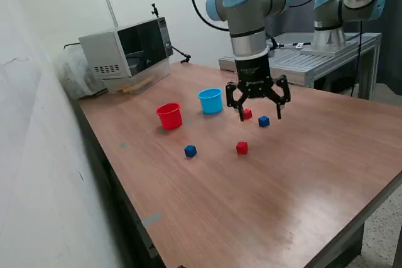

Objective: Place red objects in the red bin, and blue objects in the blue bin.

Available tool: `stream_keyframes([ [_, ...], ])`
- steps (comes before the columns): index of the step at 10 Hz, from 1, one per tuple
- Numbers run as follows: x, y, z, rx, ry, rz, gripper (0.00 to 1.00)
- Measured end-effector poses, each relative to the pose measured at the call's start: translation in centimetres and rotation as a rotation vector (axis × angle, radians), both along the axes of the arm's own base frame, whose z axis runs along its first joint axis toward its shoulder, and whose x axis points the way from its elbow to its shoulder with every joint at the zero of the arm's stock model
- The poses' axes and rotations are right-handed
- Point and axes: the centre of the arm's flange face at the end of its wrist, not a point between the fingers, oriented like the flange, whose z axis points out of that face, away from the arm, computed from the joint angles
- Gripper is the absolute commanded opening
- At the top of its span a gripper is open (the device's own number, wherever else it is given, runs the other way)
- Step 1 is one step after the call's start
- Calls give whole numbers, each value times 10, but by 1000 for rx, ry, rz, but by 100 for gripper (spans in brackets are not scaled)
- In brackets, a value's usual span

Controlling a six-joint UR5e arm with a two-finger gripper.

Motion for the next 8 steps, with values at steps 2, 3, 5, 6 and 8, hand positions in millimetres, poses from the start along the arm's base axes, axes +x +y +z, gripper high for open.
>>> stream_keyframes([
  [2,-24,24,-22,8,1,5,100],
  [3,-32,34,-31,11,-3,3,100],
  [5,-39,47,-48,16,-19,-5,100],
  [6,-39,51,-57,19,-31,-8,100],
  [8,-38,55,-80,23,-53,-11,100],
])
